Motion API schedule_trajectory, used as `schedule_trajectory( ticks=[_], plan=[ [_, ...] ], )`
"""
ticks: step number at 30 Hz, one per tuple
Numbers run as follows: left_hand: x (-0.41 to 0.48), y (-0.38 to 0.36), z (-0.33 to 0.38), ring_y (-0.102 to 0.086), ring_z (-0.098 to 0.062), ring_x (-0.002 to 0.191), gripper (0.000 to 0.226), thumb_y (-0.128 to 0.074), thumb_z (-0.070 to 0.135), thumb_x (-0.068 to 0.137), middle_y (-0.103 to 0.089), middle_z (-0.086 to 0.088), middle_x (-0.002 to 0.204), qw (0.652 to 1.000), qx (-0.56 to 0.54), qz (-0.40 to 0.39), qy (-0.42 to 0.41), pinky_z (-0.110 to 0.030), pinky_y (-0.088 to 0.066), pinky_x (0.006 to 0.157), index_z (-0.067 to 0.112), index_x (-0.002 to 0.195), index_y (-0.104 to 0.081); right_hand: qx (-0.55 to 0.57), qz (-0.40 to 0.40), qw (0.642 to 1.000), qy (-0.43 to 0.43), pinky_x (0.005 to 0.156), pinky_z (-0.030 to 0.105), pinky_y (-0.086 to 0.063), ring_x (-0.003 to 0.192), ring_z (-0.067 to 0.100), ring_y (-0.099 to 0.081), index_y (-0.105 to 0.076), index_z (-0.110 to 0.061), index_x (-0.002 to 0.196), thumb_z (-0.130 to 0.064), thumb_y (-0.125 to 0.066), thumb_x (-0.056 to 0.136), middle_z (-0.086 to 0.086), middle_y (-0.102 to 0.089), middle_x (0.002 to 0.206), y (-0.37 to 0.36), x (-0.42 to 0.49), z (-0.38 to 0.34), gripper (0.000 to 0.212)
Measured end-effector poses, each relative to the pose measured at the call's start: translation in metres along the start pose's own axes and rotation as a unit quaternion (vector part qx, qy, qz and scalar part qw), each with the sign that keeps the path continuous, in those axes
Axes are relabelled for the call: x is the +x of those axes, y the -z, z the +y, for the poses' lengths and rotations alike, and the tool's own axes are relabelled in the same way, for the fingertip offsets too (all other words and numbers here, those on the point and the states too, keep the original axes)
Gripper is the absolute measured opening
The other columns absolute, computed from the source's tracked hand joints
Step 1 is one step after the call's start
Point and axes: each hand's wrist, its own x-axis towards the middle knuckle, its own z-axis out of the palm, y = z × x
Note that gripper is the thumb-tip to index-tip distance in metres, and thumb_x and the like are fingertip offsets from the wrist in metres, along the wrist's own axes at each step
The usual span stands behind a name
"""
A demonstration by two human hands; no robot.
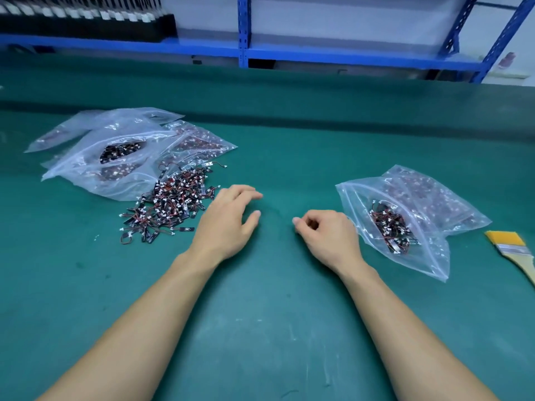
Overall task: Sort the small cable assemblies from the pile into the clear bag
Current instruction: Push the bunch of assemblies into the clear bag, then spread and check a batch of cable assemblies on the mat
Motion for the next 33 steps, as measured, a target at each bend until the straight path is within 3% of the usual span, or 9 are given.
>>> schedule_trajectory(
  ticks=[6,10,13,16,19,24,27,30,33],
  plan=[
    [0.002,0.018,-0.029,-0.039,-0.028,0.134,0.045,-0.043,0.033,0.099,-0.046,-0.005,0.15,0.973,0.206,-0.051,0.095,-0.041,-0.028,0.11,0.016,0.14,-0.051,0.019,0.004,1.0,-0.003,0.066,0.034,-0.05,0.07,0.02,-0.061,-0.068,-0.022,0.07,-0.049,-0.061,0.09,-0.007,-0.064,0.063,-0.001,0.001,0.001,0.033],
    [-0.005,0.009,-0.01,-0.04,-0.02,0.137,0.05,-0.03,0.048,0.101,-0.043,0.0,0.153,0.972,0.22,-0.071,0.033,-0.038,-0.015,0.114,0.022,0.139,-0.05,0.029,0.004,1.0,-0.003,0.061,0.032,-0.044,0.064,0.018,-0.057,-0.067,-0.022,0.067,-0.046,-0.062,0.09,-0.008,-0.061,0.058,-0.001,0.001,0.001,0.034],
    [-0.014,0.002,0.004,-0.029,-0.012,0.145,0.055,-0.03,0.054,0.101,-0.033,0.006,0.159,0.979,0.15,-0.13,-0.046,-0.04,-0.002,0.121,0.026,0.147,-0.043,0.029,0.001,1.0,-0.001,0.062,0.033,-0.045,0.064,0.018,-0.057,-0.068,-0.023,0.068,-0.046,-0.062,0.09,-0.007,-0.061,0.058,0.0,0.001,0.0,0.033],
    [-0.021,0.003,0.013,-0.029,-0.005,0.144,0.051,-0.042,0.049,0.101,-0.037,0.011,0.156,0.974,0.025,-0.184,-0.13,-0.036,-0.01,0.123,0.027,0.147,-0.044,0.034,-0.002,0.999,0.004,0.065,0.035,-0.049,0.066,0.018,-0.059,-0.07,-0.023,0.07,-0.046,-0.062,0.091,-0.006,-0.064,0.061,0.001,0.001,0.001,0.032],
    [-0.024,0.01,0.009,-0.041,-0.007,0.135,0.047,-0.05,0.037,0.097,-0.05,0.01,0.145,0.976,-0.068,-0.162,-0.13,-0.035,-0.029,0.117,0.024,0.142,-0.05,0.045,0.0,0.999,0.008,0.065,0.036,-0.05,0.065,0.018,-0.058,-0.07,-0.022,0.069,-0.045,-0.063,0.091,-0.006,-0.062,0.06,0.001,0.001,0.002,0.032],
    [-0.026,0.018,-0.011,-0.042,-0.01,0.129,0.044,-0.053,0.034,0.094,-0.053,0.014,0.137,0.987,-0.038,-0.13,-0.086,-0.044,-0.037,0.109,0.025,0.137,-0.055,0.079,0.033,0.996,0.031,0.063,0.033,-0.048,0.061,0.006,-0.053,-0.068,-0.025,0.07,-0.039,-0.066,0.09,-0.012,-0.062,0.063,0.001,0.001,0.001,0.025],
    [-0.026,0.014,-0.006,-0.042,-0.009,0.126,0.039,-0.055,0.035,0.094,-0.054,0.018,0.133,0.983,-0.031,-0.148,-0.107,-0.043,-0.037,0.108,0.029,0.133,-0.06,0.076,0.032,0.991,0.105,0.066,0.027,-0.041,0.068,-0.004,-0.054,-0.074,-0.034,0.091,-0.033,-0.067,0.09,-0.016,-0.065,0.084,0.001,-0.003,-0.001,0.007],
    [-0.025,0.011,-0.005,-0.041,-0.007,0.125,0.034,-0.059,0.034,0.095,-0.054,0.02,0.132,0.982,-0.02,-0.144,-0.121,-0.04,-0.037,0.107,0.033,0.128,-0.064,0.062,-0.034,0.983,0.17,0.077,0.028,-0.045,0.085,-0.004,-0.052,-0.07,-0.036,0.118,-0.032,-0.064,0.094,-0.019,-0.055,0.104,-0.003,-0.004,-0.001,0.025],
    [-0.025,0.012,-0.008,-0.04,-0.005,0.124,0.033,-0.06,0.036,0.095,-0.054,0.022,0.131,0.984,-0.007,-0.138,-0.116,-0.035,-0.035,0.106,0.035,0.128,-0.063,0.019,-0.077,0.979,0.188,0.088,0.034,-0.047,0.105,0.003,-0.047,-0.068,-0.037,0.123,-0.035,-0.06,0.096,-0.018,-0.049,0.11,-0.006,-0.004,-0.002,0.028]
  ],
)
